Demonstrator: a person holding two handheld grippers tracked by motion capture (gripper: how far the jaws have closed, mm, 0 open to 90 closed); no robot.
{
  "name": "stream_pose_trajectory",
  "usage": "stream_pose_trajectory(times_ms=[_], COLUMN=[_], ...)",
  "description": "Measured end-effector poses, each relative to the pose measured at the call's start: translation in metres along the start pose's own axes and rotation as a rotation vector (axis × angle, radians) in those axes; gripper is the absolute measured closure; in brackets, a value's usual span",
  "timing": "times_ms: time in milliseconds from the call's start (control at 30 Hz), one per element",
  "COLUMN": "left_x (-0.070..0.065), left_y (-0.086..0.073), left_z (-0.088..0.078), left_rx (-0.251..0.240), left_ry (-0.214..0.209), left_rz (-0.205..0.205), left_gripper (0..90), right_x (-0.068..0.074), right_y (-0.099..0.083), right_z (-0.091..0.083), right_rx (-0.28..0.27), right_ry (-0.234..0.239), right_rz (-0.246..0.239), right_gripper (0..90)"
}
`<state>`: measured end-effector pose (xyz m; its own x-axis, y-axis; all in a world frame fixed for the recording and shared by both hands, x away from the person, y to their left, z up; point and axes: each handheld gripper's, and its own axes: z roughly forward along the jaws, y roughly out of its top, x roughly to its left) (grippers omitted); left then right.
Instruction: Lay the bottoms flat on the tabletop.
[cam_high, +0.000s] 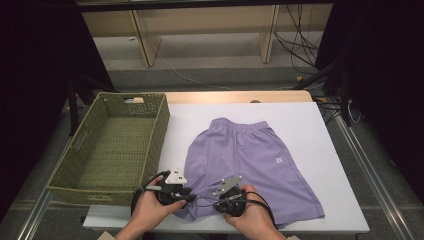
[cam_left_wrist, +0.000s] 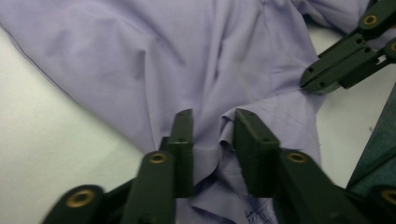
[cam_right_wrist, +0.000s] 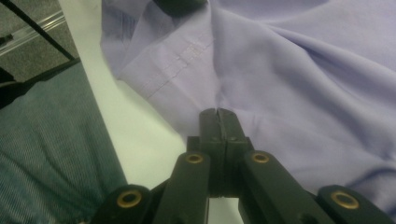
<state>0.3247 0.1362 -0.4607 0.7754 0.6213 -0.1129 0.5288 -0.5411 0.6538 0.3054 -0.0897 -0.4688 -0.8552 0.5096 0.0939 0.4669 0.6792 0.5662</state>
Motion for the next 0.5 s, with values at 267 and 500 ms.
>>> stream_pose_trajectory(times_ms=[267, 500], left_x=[0.006, 0.005], left_y=[-0.002, -0.009], left_z=[-0.008, -0.011], left_rx=[-0.055, -0.006], left_ry=[0.053, 0.075], left_rz=[-0.022, 0.001], left_gripper=[52.3, 55.2], right_x=[-0.011, -0.021], right_y=[-0.013, -0.029], right_z=[-0.023, -0.037], right_rx=[0.053, 0.127], right_ry=[0.012, 0.016], right_rz=[0.023, 0.021], right_gripper=[90.0, 90.0])
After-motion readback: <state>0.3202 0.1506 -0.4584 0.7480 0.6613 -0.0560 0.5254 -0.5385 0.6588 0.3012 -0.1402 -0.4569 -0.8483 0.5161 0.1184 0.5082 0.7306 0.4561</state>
